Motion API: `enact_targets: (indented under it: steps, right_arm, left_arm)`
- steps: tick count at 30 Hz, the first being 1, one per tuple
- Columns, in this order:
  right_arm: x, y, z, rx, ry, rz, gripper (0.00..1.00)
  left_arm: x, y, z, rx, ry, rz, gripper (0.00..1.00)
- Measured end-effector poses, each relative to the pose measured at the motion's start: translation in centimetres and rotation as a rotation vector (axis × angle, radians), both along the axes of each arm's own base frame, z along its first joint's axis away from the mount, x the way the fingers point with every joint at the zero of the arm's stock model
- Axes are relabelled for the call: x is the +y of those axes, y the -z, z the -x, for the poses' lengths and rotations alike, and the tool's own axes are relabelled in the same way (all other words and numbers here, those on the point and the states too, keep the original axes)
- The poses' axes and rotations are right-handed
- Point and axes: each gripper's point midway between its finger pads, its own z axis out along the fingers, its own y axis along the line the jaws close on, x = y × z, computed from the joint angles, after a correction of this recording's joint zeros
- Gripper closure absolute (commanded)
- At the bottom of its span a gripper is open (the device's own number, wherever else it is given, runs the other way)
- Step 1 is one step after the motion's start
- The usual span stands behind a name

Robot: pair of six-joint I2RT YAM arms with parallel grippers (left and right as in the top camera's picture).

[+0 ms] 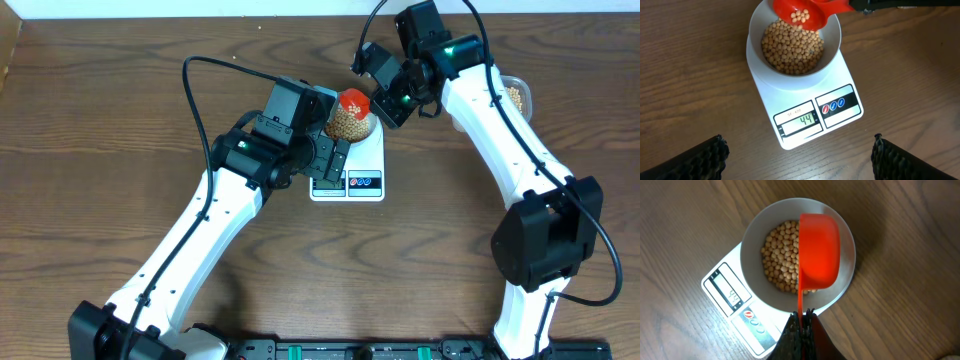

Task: Scoop item into bowl and weigh 50g on scale
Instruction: 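Keep tipping red scoop over bowl to trickle remaining beans in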

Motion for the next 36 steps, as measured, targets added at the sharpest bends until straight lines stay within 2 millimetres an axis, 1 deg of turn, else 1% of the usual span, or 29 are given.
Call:
enact_targets:
  steps: [5,20,36]
  right_arm:
    - [0.18,-0.11,0.14,0.01,-0.005,-0.021,0.99]
    - [-0.41,-0.52,-0.13,0.032,0.008,-0.081,0.99]
    - [-0.16,-0.68,0.0,0.04,0.001,-0.103,0.99]
  left_arm:
    - [0.0,0.0,0.0,0.0,0.0,0.0,0.06]
    - [0.0,0.0,0.0,0.0,0.0,0.0,0.06]
    - [0.0,0.0,0.0,0.0,0.0,0.0,0.06]
